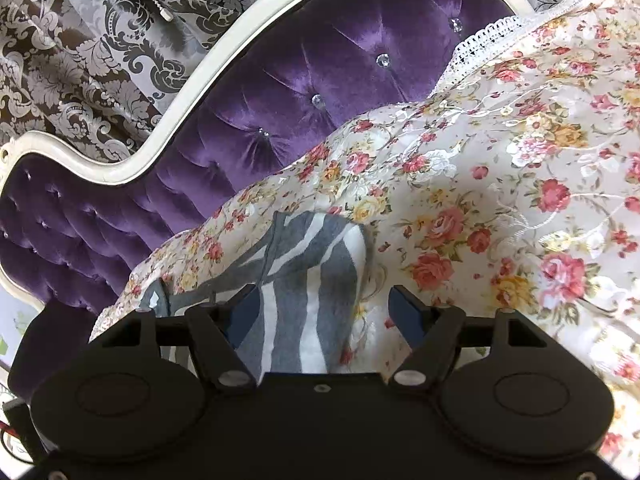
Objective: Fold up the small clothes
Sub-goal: 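Lift the cuff with the right gripper and lay the sleeve across the body, then move the left gripper to the other sleeve cuff and close on it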
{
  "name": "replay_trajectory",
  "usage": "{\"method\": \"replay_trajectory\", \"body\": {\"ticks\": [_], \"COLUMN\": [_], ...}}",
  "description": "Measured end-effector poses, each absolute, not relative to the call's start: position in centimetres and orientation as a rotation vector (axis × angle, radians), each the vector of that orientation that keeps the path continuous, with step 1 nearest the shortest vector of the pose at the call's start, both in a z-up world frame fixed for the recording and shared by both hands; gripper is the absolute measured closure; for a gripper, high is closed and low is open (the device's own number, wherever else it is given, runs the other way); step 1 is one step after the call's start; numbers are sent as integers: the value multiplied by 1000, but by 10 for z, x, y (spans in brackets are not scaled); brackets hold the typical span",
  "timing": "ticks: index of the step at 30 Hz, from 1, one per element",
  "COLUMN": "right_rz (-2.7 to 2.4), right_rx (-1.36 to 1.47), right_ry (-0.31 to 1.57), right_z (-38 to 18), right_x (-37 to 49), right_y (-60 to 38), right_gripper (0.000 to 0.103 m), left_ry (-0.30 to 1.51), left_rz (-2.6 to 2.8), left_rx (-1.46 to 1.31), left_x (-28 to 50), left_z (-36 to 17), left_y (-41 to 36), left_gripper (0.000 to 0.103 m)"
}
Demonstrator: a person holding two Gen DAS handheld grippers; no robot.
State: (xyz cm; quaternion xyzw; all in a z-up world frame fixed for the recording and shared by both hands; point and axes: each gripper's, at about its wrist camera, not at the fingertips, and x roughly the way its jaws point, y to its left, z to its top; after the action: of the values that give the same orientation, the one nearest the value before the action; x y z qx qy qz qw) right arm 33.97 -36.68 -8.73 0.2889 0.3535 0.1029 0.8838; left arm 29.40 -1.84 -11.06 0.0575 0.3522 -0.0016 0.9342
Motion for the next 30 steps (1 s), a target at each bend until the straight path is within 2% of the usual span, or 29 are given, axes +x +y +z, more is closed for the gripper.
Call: {"method": "replay_trajectory", "body": {"ticks": [6, 7, 12, 19, 21, 22, 23, 24, 27, 29, 30], "right_rz": [235, 238, 203, 146, 99, 81, 76, 75, 89, 119, 130], "right_rx": [544, 526, 408, 395, 383, 366, 353, 342, 323, 320, 316], "right_ry": [764, 769, 678, 805, 793, 765, 741, 718, 689, 676, 670], "right_z": [-98, -96, -64, -89, -78, -71, -64, -58, -44, -38, -35], "right_x": [344, 344, 334, 342, 338, 335, 331, 327, 318, 313, 313], "right_y": [-349, -346, -344, -353, -355, -355, -355, -354, -344, -337, -331], "right_gripper": [71, 92, 93, 91, 73, 52, 38, 32, 29, 18, 16], "left_ry": [719, 715, 708, 700, 699, 697, 696, 694, 691, 691, 690], "left_rz": [-16, -13, -15, -11, -11, -11, -10, -10, -9, -9, -9], "left_rx": [88, 92, 88, 94, 94, 94, 94, 94, 93, 92, 90], "left_x": [295, 295, 296, 295, 295, 295, 294, 294, 293, 293, 292], "left_z": [-111, -112, -112, -113, -113, -112, -112, -112, -112, -112, -112], "left_y": [-17, -18, -17, -17, -17, -17, -17, -17, -17, -17, -16], "left_gripper": [3, 3, 3, 3, 3, 3, 3, 3, 3, 3, 4]}}
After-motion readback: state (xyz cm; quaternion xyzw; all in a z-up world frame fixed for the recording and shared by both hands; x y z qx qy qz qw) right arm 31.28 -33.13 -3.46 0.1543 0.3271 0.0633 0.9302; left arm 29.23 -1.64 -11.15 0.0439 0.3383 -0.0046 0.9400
